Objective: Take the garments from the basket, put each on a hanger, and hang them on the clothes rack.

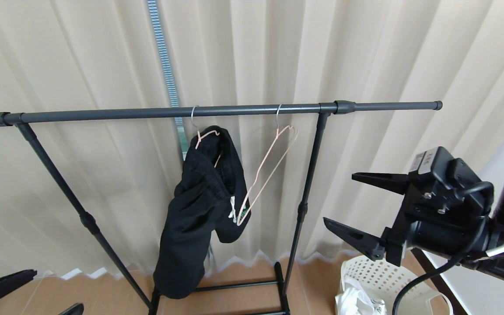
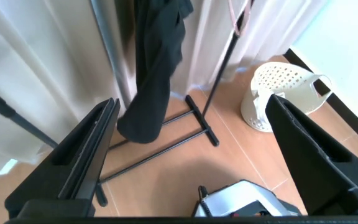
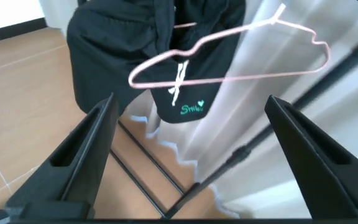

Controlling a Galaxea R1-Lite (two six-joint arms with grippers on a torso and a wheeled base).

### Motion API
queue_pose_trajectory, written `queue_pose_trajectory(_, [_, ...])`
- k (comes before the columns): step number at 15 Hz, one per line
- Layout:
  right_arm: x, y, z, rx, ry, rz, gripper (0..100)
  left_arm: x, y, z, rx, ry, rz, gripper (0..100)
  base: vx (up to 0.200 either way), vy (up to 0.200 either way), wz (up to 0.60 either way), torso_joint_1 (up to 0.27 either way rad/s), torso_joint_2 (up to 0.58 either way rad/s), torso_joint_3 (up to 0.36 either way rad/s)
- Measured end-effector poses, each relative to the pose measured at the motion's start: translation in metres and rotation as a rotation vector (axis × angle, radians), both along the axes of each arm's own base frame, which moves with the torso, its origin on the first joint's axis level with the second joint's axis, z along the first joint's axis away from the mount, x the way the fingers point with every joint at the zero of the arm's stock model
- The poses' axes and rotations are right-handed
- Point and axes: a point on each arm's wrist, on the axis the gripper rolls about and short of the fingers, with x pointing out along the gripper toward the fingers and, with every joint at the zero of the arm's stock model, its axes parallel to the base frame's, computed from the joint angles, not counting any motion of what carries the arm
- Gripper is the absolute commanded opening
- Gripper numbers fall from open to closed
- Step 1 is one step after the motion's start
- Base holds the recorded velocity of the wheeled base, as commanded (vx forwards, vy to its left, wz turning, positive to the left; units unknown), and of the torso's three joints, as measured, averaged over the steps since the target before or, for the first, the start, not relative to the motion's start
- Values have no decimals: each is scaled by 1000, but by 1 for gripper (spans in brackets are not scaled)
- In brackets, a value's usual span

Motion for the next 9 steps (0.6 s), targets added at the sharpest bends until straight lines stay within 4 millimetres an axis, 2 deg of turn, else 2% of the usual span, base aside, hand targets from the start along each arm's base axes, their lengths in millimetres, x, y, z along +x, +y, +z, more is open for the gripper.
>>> queue_pose_trajectory(4, [-28, -22, -2, 13, -5, -129, 100, -24, 7, -23, -13, -46, -4, 100, 0, 0, 0, 0, 0, 0])
queue_pose_trajectory(7, [-65, -49, -25, -3, 24, -297, 100, -33, 10, -29, -26, -95, -6, 100, 0, 0, 0, 0, 0, 0])
queue_pose_trajectory(9, [-90, -67, -50, -26, 63, -363, 100, -35, 10, -35, -25, -90, -47, 100, 0, 0, 0, 0, 0, 0])
